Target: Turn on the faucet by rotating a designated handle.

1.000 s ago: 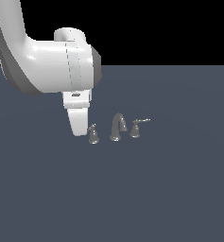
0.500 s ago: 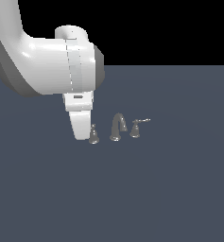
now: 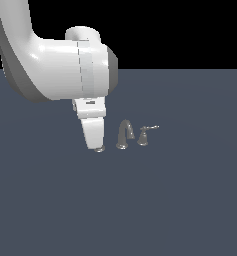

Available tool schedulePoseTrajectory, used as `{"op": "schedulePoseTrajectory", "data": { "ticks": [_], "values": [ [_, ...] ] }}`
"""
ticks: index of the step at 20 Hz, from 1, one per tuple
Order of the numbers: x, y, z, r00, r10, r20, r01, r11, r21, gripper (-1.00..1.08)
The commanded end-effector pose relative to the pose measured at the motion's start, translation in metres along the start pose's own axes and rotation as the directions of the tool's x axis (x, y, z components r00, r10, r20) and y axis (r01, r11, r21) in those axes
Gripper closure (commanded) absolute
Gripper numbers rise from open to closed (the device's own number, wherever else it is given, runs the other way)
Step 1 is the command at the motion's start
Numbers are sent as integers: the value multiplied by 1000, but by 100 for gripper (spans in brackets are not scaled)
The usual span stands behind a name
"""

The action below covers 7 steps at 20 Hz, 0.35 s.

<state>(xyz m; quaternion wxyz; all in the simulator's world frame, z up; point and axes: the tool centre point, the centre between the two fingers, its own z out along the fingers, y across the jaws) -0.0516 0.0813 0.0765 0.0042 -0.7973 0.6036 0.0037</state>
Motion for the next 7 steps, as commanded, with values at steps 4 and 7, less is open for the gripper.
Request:
{"op": "schedulePoseTrajectory", "data": {
  "ticks": [4,7],
  "values": [
    [49,-3,-1,999,44,-9,-44,999,-1,108],
    [63,-4,-1,999,51,-11,-51,999,-2,108]
  ]
}}
